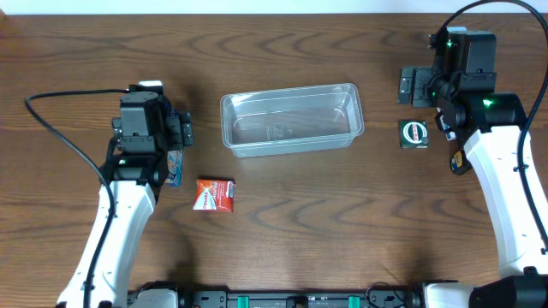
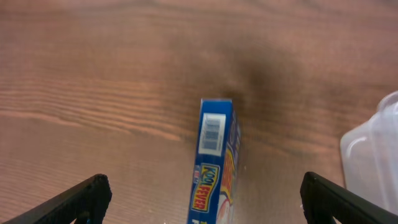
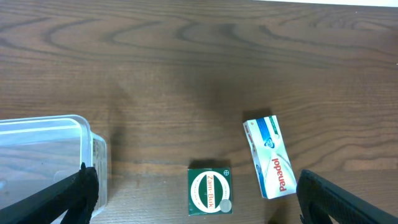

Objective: Pack container
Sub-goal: 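Lower the left gripper around the blue box and close on it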

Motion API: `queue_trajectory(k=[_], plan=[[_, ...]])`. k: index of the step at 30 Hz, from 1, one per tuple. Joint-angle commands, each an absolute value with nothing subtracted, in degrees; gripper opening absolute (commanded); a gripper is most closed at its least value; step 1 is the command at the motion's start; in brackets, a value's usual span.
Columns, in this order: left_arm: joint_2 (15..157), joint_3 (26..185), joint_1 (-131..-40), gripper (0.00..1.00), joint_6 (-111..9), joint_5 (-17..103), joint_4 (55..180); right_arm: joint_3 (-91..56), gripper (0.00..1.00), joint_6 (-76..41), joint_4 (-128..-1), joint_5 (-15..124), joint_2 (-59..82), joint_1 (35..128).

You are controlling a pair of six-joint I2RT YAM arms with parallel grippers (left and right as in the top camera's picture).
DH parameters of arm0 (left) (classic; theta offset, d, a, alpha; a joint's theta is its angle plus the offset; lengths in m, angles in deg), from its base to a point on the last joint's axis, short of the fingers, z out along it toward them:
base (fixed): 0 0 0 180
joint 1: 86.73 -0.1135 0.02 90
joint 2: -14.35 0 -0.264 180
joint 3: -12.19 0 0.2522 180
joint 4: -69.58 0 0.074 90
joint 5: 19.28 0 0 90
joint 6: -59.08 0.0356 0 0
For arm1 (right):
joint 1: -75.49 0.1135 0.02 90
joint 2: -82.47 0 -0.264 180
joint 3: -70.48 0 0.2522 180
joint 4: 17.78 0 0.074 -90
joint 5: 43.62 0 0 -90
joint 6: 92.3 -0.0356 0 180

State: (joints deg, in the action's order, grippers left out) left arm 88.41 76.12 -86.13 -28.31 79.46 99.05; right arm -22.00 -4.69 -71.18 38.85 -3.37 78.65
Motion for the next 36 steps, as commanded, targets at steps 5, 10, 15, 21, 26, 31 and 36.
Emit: queue_trajectory(k=[5,10,15,21,26,31,36], plan=[[88.2,77.2,-86.2,0.98,-27.5,77.6,99.6,-22.3,0.99,-5.3,-71.2,38.4,-3.0,78.5],[89.0,77.0,-86.2,0.98,-27.4,77.4,102.3,-22.3,0.99,-5.3,-71.2,38.4,-3.0,78.5],[92.1,77.0,-86.2,0.96,-26.6,77.3,101.9,-22.3,0.99,-5.3,-71.2,38.4,-3.0,78.5],[97.8,77.0,-86.6,0.85,-26.4,77.3,99.4,-22.3,0.99,-5.3,-71.2,38.4,-3.0,78.5],[98.5,77.0,-87.4,0.55,-26.5,77.1,97.6,-22.3,0.99,-5.3,-71.2,38.5,-3.0,78.5],[98.7,77.0,-87.4,0.53,-26.4,75.8,97.6,-22.3,0.99,-5.3,-71.2,38.4,-3.0,78.5],[99.0,77.0,-87.9,0.53,-26.4,75.8,97.6,-22.3,0.99,-5.3,-71.2,38.4,-3.0,78.5]])
